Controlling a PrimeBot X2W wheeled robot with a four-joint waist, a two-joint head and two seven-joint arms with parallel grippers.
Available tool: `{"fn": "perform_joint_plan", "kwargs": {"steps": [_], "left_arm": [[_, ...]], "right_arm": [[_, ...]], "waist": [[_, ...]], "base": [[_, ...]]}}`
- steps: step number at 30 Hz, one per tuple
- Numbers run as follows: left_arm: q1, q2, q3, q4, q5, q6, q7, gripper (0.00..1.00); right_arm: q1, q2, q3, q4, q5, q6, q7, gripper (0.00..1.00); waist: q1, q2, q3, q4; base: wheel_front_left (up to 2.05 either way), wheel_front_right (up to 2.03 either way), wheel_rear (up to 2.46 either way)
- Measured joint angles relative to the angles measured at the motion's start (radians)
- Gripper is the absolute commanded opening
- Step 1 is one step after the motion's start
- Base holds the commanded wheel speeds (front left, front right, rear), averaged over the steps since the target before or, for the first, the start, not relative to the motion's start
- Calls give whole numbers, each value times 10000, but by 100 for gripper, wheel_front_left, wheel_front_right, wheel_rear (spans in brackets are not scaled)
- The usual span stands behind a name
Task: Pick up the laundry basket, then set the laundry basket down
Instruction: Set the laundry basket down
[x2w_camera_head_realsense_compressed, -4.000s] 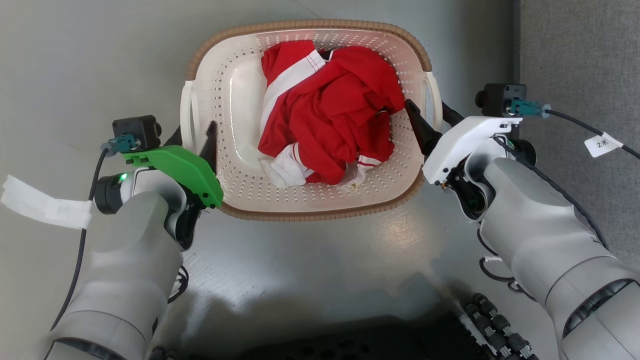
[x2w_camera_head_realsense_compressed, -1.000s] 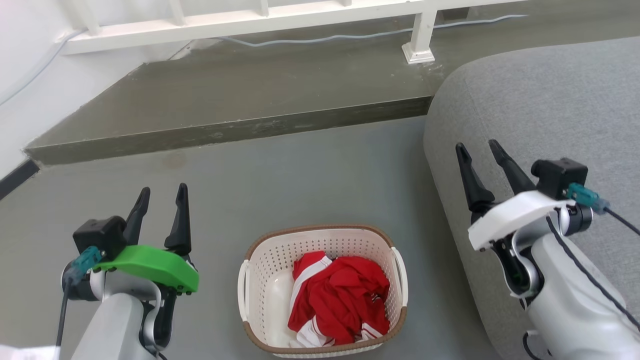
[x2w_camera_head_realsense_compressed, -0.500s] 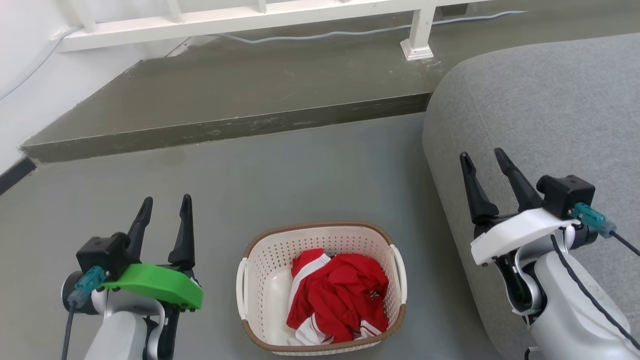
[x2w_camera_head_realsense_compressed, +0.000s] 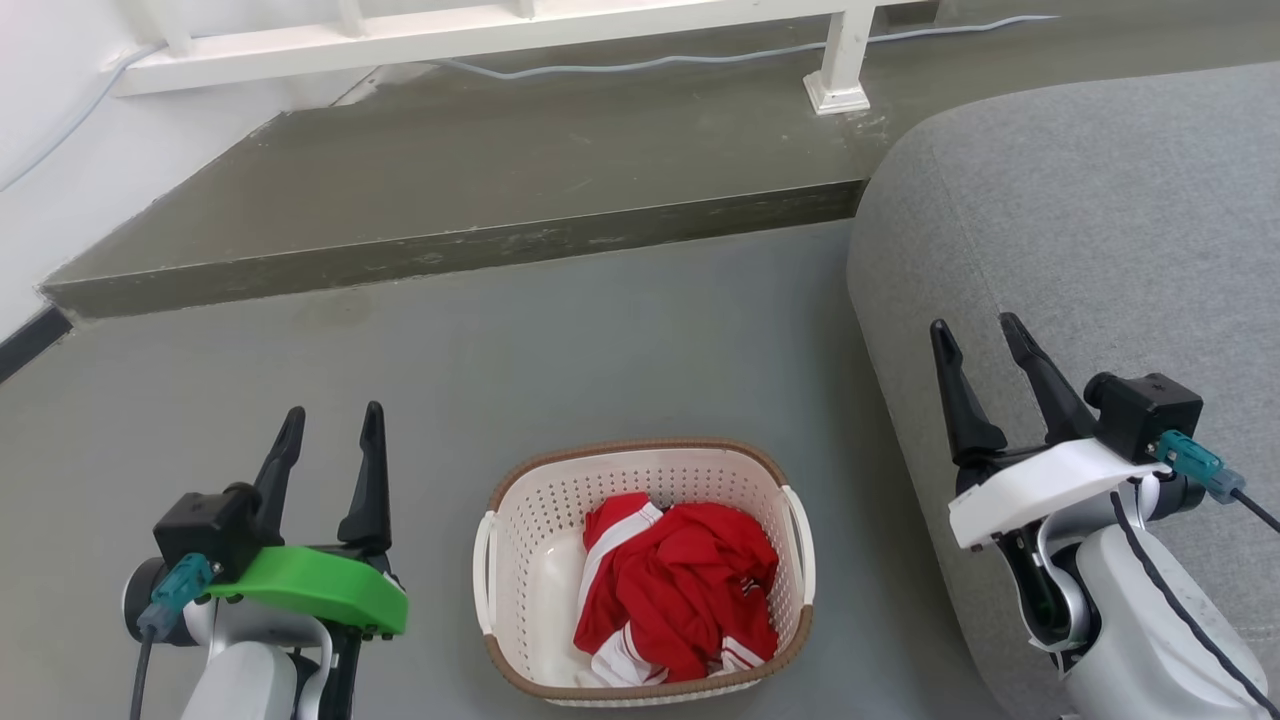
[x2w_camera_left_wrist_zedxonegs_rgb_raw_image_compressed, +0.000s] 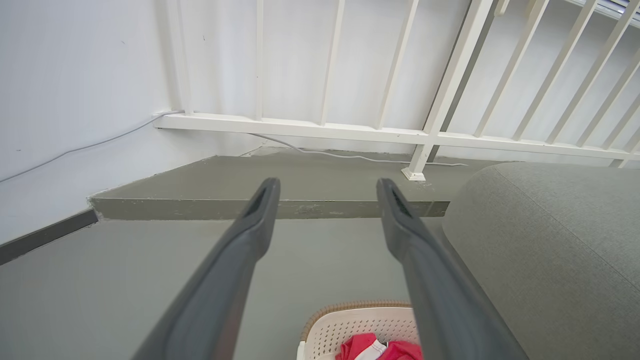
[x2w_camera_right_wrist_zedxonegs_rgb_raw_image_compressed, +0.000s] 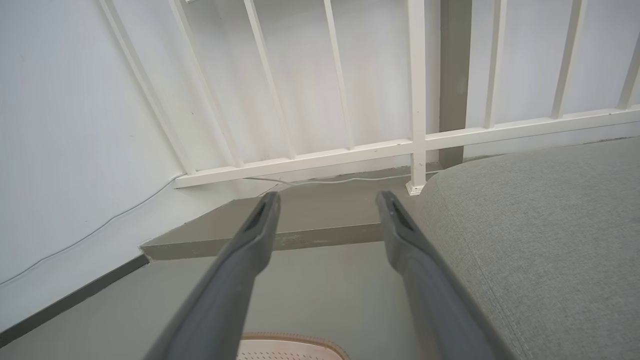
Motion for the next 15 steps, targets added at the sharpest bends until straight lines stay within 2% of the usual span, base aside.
{"fn": "perform_joint_plan", "kwargs": {"steps": [15], "left_arm": [[182,-155,247,-165,98,-88,0,100]], "right_arm": [[221,213,-295,-138,-280,123,0,100]], "waist": [[0,0,62,-11]], "base": [[0,0,0]]}}
